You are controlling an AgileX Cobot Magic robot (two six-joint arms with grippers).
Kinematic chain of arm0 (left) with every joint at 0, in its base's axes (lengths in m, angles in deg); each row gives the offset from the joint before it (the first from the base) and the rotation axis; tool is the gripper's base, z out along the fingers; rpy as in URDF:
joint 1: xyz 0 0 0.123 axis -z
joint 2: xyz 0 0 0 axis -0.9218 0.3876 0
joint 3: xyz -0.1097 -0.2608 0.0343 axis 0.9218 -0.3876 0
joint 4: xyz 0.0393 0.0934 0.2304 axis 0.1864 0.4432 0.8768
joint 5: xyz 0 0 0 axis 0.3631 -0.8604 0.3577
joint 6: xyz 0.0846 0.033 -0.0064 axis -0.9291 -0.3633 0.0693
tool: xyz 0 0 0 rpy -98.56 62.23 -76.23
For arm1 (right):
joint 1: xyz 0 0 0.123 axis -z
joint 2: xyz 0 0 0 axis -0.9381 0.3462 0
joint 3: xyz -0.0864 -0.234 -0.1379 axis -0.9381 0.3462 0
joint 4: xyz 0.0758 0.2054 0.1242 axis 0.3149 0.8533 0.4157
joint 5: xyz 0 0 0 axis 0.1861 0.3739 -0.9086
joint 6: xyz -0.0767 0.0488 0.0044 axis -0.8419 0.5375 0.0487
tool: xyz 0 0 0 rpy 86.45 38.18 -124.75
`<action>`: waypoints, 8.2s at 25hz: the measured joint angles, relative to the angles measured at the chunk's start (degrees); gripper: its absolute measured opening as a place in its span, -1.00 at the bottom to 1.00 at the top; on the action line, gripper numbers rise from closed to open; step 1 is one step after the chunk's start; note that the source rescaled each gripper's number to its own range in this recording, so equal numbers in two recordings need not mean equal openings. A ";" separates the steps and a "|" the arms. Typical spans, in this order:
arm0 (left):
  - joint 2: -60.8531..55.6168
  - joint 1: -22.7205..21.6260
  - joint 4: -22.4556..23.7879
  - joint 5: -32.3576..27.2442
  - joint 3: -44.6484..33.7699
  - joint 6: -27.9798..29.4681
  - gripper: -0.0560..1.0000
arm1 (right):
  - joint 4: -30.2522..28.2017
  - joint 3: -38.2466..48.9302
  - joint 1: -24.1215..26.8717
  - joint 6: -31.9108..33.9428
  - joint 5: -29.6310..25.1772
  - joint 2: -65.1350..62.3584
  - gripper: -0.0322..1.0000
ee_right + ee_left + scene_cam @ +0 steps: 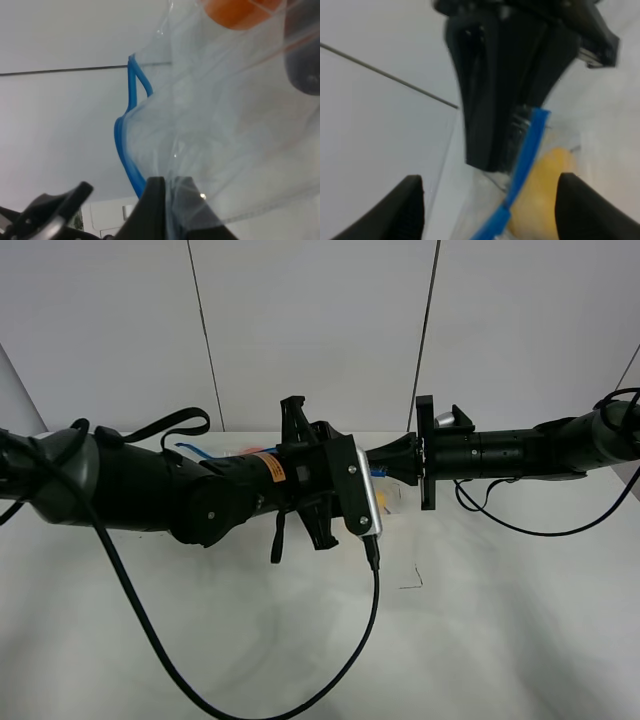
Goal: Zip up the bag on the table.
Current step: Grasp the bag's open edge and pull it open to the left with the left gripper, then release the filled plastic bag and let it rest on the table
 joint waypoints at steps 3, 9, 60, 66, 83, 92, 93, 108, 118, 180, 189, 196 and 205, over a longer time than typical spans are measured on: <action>2.12 0.00 0.00 3.20 0.00 -0.50 0.44 | 0.00 0.00 0.00 0.00 0.00 0.00 -0.94; 3.61 0.00 0.00 4.62 0.00 -1.93 0.22 | 0.00 0.00 0.00 0.00 0.00 0.00 -0.94; 3.51 -2.70 0.98 2.93 0.00 -6.70 -0.89 | 0.58 0.00 -0.19 0.04 0.28 0.00 -0.94; 1.47 -6.67 1.54 3.46 -3.01 -7.06 -0.89 | 0.93 0.00 -0.19 0.04 0.27 0.00 -0.94; -1.99 -16.93 1.65 3.73 -11.36 -7.06 -0.89 | 0.19 0.00 -0.37 0.04 -0.31 0.00 -0.94; -1.99 -22.26 1.65 4.16 -14.33 -7.06 -0.89 | 0.02 0.05 -0.37 0.04 -0.31 0.00 -0.94; -1.99 -22.69 1.70 4.16 -14.33 -7.06 -0.89 | 0.02 0.05 -0.37 0.04 -0.31 0.00 -0.94; -2.80 -25.05 1.77 4.28 -14.45 -7.92 -0.89 | 0.02 0.05 -0.37 0.04 -0.31 0.00 -0.94; -2.86 -27.51 2.04 3.96 -14.49 -8.57 -0.89 | 0.02 0.05 -0.41 0.06 -0.36 0.00 -0.94; -2.86 -41.02 -3.55 3.63 -14.58 30.92 0.82 | 0.40 0.05 -0.25 0.68 -0.30 0.00 -0.94; -3.35 -44.44 -2.98 -20.52 -8.00 44.37 0.82 | 1.05 0.05 -0.25 1.10 -0.13 0.00 -0.94; -3.22 -44.44 -2.52 -57.94 8.79 45.05 0.82 | 1.11 0.05 -0.21 1.09 -0.13 0.00 -0.94; -2.58 -44.44 -0.49 -75.58 21.40 49.64 0.82 | 1.13 0.05 -0.21 1.09 -0.13 0.00 -0.94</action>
